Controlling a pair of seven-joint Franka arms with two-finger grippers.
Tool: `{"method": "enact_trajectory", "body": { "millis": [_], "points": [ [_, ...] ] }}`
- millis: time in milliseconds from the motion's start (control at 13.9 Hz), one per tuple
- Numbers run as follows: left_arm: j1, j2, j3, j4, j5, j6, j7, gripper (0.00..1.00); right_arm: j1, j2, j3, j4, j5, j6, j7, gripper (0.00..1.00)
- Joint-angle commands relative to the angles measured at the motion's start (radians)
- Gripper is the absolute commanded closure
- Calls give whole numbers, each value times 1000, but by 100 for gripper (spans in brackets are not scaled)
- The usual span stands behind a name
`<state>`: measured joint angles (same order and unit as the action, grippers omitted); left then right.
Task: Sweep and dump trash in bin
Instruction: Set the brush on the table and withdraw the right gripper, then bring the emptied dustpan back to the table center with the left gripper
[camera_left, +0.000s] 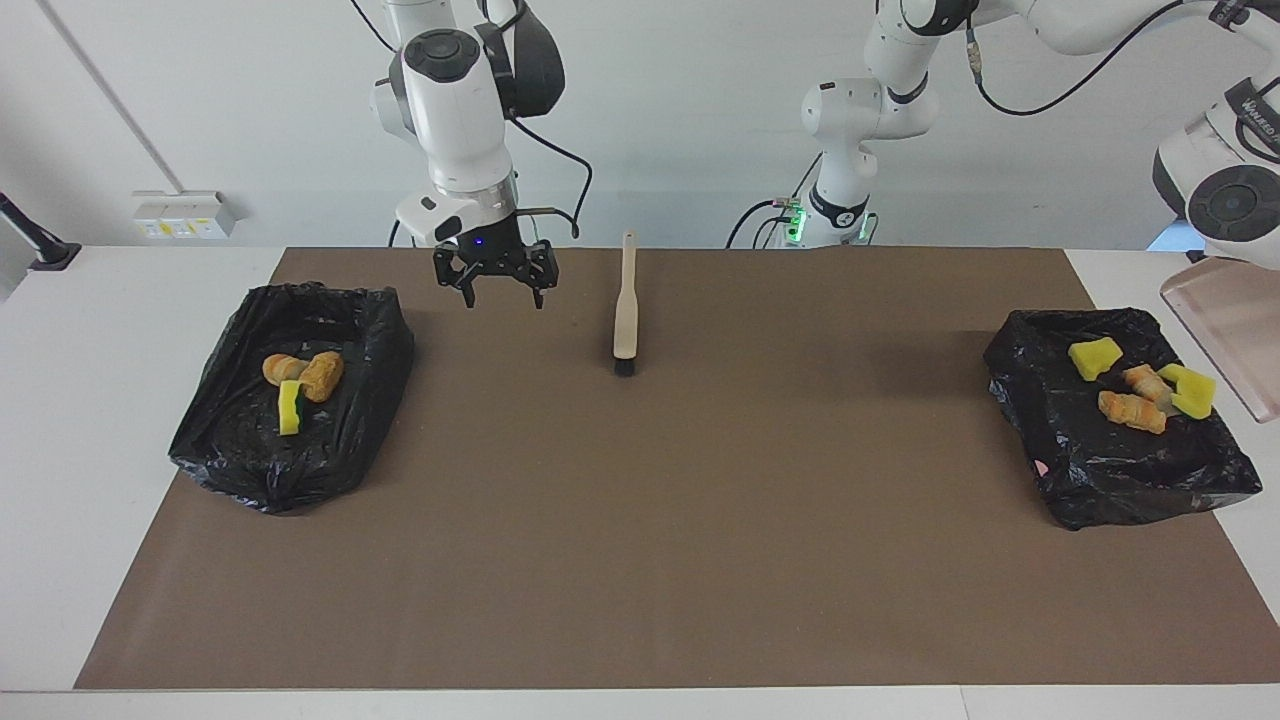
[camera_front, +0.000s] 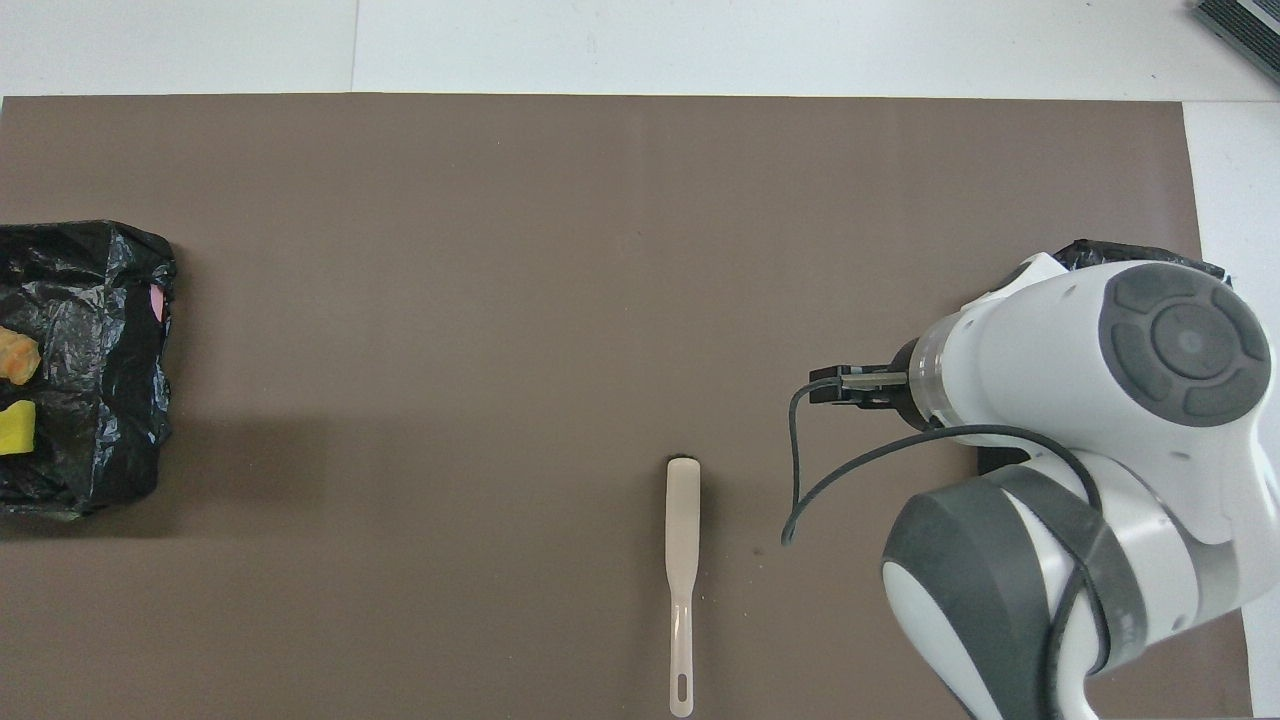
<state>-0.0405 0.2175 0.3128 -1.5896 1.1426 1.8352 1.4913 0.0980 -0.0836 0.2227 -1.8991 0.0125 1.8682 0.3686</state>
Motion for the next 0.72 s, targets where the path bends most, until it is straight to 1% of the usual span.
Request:
{"method": "enact_trajectory", "body": {
  "millis": [0,144,216,360,503,647],
  "points": [
    [4,-17,-67,7,-70,-74,-71,100,-15,-1,12,51,1,-52,-16,0],
    [4,-20,-109,3,-200,-112,-167,100,-27,1,6,104,-9,-115,-14,0],
    [4,-23,-132,0,-275,-132,-230,100,-27,-1,-17,117,-11,-135,-16,0],
    [4,-32,-184,-10,-375,-187,-382,100,-9,-13,-95,147,-14,-164,-19,0],
    [1,-32,-260,-23,-487,-258,-599,100,-9,-16,-134,173,-14,-196,-48,0],
    [-4,-21,-345,-35,-550,-309,-821,100,-9,-18,-186,230,-13,-256,-109,0]
  ]
}}
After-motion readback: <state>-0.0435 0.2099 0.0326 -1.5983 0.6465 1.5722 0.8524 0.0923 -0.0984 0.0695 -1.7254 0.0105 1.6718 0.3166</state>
